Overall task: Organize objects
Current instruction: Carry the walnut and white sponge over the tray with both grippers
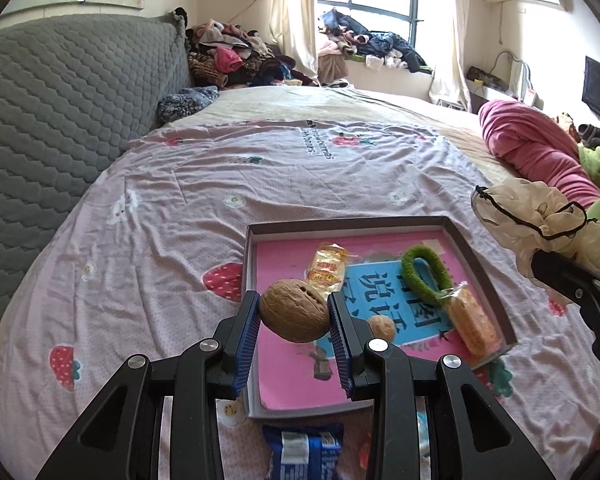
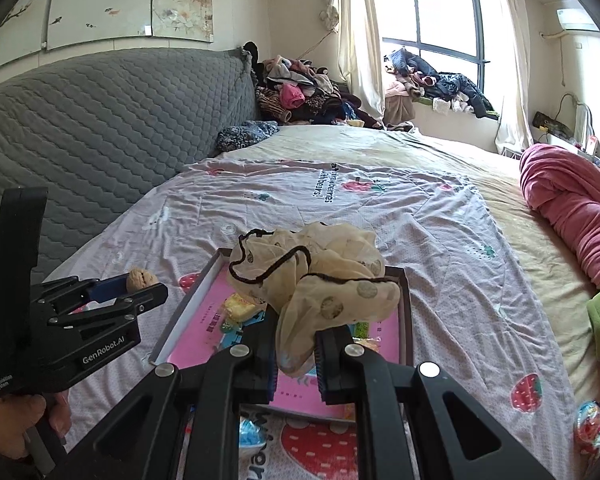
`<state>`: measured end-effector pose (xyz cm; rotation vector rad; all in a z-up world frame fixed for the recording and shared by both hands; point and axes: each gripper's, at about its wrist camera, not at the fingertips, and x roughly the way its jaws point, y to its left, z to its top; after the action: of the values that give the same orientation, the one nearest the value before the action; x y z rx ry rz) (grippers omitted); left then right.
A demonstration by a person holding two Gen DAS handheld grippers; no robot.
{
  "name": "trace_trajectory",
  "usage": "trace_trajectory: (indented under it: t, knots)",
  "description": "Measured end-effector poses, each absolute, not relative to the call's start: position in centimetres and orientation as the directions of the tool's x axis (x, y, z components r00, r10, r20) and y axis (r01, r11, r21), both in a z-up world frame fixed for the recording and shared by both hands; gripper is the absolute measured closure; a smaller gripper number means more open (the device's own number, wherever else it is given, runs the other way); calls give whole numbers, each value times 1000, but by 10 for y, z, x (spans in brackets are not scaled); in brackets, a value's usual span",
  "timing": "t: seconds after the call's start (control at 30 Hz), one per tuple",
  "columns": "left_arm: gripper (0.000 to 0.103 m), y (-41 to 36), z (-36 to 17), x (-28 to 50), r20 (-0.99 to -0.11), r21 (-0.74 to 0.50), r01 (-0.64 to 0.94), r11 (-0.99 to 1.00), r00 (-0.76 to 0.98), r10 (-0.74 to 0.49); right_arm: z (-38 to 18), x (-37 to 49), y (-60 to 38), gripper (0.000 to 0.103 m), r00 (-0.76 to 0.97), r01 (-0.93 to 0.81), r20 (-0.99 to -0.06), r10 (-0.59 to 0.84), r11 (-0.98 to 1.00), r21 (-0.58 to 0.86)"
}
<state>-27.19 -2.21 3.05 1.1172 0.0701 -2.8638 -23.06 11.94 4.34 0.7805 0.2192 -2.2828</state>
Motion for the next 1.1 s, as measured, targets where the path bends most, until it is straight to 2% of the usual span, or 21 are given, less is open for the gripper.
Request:
trace_trajectory:
  t: [0.33,1.1]
  knots:
    - [68,-20,5,-287,-686,-25,79,-997,-726,-40,13,-246,117,88,-563,656,-613,-554,-751,77]
    - [68,-20,-29,-296,-714,-36,79,-996,-699,-30,-19,-250,108,88,-534,657,-656,-533,-750,75]
